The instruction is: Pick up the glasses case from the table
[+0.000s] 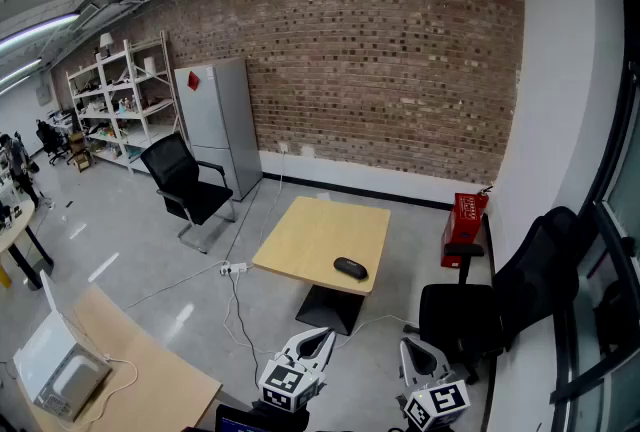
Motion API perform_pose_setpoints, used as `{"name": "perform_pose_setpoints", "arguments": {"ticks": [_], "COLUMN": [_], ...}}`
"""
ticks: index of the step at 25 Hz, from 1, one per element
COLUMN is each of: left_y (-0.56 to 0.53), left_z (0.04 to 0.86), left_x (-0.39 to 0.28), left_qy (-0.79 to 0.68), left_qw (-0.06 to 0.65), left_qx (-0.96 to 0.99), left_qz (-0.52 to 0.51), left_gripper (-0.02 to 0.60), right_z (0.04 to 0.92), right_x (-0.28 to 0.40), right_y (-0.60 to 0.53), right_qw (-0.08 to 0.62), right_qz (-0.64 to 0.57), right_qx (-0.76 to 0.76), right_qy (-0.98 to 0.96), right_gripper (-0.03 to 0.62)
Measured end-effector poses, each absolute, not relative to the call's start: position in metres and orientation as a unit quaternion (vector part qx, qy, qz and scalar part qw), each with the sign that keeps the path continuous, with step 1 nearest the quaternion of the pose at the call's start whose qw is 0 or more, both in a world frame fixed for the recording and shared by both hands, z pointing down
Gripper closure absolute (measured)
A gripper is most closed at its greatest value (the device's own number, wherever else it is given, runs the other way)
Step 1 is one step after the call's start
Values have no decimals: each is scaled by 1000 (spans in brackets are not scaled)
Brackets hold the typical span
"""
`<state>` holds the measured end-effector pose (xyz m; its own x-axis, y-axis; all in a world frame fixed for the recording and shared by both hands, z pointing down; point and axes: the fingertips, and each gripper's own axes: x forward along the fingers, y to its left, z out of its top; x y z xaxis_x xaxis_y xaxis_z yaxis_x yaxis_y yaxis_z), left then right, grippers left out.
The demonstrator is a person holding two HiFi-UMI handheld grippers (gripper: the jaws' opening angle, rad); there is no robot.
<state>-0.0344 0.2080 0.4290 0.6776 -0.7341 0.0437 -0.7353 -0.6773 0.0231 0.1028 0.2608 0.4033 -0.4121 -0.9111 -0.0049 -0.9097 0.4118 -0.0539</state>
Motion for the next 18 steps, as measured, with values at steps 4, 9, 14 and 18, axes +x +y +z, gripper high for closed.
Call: {"name": "perform_pose_setpoints", "arguments": {"ticks": [4, 9, 14, 18], "left_y": [209, 205, 201, 198], "left_z": [432, 432, 435, 438], "left_x": [-39, -42, -39, -33], "left_qy": [-400, -404, -411, -414], "left_qw": [23, 23, 25, 27], "left_qx": [916, 914, 911, 910], "left_qz": [18, 22, 24, 25], "left_gripper": [583, 582, 583, 583], "right_z": [408, 410, 415, 417], "right_x": [98, 95, 98, 102], "right_y": [263, 258, 254, 252], "right_qw": [17, 13, 9, 9], "right_qz": [-27, -29, -36, -37], "right_qx": [-543, -540, -537, -534], "right_qy": [839, 841, 843, 845], "right_gripper": [591, 591, 591, 591]}}
